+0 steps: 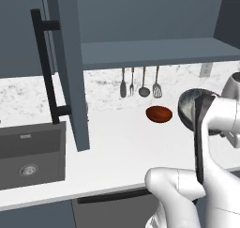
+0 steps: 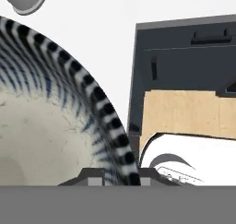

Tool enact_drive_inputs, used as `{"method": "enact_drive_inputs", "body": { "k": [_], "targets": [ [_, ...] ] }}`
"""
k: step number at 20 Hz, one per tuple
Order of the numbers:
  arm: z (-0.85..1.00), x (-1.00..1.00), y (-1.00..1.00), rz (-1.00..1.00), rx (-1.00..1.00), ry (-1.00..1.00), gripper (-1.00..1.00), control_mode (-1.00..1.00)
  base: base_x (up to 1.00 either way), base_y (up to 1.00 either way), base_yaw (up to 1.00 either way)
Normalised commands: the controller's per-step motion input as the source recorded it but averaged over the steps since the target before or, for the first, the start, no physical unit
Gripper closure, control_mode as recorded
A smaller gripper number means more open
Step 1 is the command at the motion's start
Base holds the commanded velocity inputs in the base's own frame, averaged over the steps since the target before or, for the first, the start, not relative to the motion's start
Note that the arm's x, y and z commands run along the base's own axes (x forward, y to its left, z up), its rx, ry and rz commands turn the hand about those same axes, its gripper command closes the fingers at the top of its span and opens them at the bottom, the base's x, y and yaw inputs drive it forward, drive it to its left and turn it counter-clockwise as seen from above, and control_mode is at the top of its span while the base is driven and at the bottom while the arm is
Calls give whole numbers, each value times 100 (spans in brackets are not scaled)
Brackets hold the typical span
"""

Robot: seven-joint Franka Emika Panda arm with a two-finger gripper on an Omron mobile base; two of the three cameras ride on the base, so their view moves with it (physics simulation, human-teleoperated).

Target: Pick up the bowls on the counter and stack them on top of one another in the open cabinet. Place the smaller bowl on top of the larger bowl.

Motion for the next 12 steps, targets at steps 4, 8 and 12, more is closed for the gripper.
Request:
{"method": "enact_drive_inputs", "body": {
  "k": [4,8,12],
  "targets": [
    [82,-41,14,-2,0,-32,100,-100,0,0,0],
    [77,-9,20,0,0,-34,100,-100,0,0,0],
    [77,0,19,1,0,-17,100,-100,0,0,0]
  ]
}}
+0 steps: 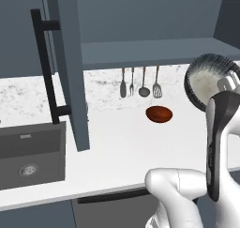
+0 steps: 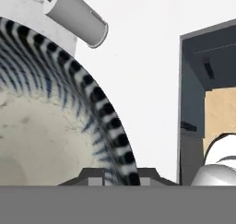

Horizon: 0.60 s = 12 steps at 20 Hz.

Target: Pick up the bowls on the counter and stack them on top of one another in the open cabinet. Place the smaller bowl on top of the larger bowl.

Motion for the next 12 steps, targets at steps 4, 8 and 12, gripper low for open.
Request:
{"method": "enact_drive_inputs", "body": {
  "k": [4,8,12],
  "targets": [
    [70,27,22,2,0,-12,100,-100,0,0,0],
    [59,40,16,1,0,-16,100,-100,0,0,0],
    [53,59,22,2,1,-10,100,-100,0,0,0]
  ]
}}
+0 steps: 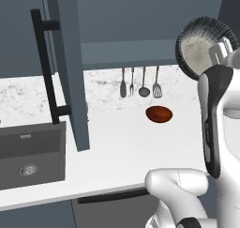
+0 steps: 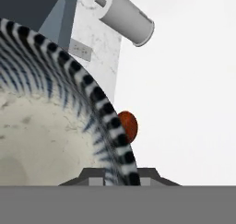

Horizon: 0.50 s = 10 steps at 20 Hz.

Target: Pick up the bowls on the counter and stack them on top of one another in the open cabinet. Place the smaller bowl on top of the larger bowl.

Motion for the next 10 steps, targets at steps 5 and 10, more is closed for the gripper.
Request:
{"method": "enact_drive_inputs", "body": {
  "k": [5,10],
  "targets": [
    [44,68,12,2,0,-5,100,-100,0,0,0],
    [10,75,3,1,6,0,100,-100,0,0,0]
  ]
}}
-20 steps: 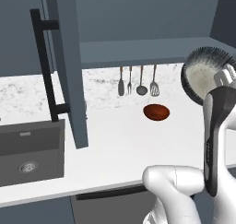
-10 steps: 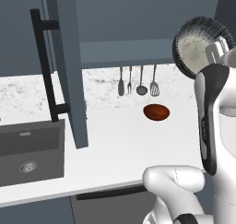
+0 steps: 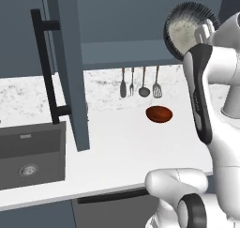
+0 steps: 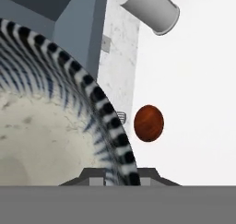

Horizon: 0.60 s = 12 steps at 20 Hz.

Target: Pick up the bowls on the counter and stack them on top of one another in the open cabinet. Place the smaller bowl on top of the larger bowl.

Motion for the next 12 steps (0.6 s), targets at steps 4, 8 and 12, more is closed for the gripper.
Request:
{"method": "enact_drive_inputs", "body": {
  "k": [4,8,12],
  "targets": [
    [-4,79,0,0,10,0,100,-100,0,0,0],
    [-8,80,0,0,7,0,100,-100,0,0,0],
    [-31,68,2,0,1,0,100,-100,0,0,0]
  ]
}}
